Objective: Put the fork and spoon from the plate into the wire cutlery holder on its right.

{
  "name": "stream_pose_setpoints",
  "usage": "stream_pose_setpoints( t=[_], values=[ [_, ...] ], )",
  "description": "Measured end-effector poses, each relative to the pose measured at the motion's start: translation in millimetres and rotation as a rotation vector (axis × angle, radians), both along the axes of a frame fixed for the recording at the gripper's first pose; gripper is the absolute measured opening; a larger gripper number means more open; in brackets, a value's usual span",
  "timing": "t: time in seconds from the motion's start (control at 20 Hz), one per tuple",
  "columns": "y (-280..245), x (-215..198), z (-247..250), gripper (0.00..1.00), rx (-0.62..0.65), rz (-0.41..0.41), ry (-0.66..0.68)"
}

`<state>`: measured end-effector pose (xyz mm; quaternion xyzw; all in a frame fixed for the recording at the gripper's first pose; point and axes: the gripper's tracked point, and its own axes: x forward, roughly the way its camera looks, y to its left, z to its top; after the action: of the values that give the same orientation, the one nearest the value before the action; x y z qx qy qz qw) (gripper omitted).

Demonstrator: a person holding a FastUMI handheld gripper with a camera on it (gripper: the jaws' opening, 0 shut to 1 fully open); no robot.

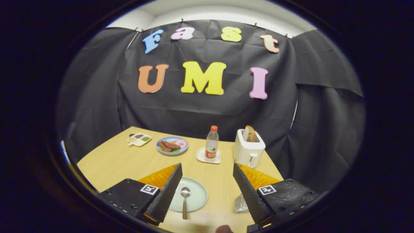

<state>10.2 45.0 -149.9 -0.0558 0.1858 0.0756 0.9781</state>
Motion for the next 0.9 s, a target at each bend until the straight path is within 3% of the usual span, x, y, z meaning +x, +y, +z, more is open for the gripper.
stream_pose_setpoints(
  t=[0.55,0.9],
  values=[
    [44.0,5.6,-169.6,0.96,-0.045,0.057,0.345],
    [59.1,9.7,-223.5,0.71,-0.039,0.070,0.471]
  ],
)
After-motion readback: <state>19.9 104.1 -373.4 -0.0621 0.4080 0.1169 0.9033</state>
